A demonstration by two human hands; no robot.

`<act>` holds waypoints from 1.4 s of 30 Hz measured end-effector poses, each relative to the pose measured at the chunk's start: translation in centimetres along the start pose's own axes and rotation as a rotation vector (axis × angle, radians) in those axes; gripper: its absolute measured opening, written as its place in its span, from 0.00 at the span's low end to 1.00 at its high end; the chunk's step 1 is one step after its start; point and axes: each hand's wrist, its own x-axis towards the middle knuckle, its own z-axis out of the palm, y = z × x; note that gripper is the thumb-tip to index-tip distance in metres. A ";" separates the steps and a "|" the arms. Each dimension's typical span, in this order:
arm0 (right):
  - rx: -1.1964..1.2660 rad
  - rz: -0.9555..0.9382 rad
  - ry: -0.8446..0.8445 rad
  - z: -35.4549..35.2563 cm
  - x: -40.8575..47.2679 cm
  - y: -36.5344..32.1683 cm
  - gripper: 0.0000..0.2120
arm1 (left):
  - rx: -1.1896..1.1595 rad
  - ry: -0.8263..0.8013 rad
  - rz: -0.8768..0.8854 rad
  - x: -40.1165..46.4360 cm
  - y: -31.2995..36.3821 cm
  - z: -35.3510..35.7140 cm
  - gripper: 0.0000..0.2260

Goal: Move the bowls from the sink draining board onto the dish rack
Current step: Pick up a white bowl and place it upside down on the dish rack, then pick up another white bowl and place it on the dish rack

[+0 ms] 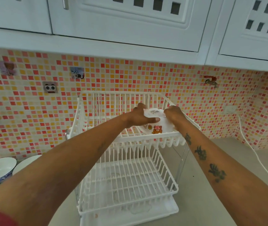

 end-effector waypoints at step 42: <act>0.042 -0.015 -1.177 55.5 -36.7 -0.1 0.20 | -0.876 1.043 -0.938 -47.7 -47.8 -13.0 0.14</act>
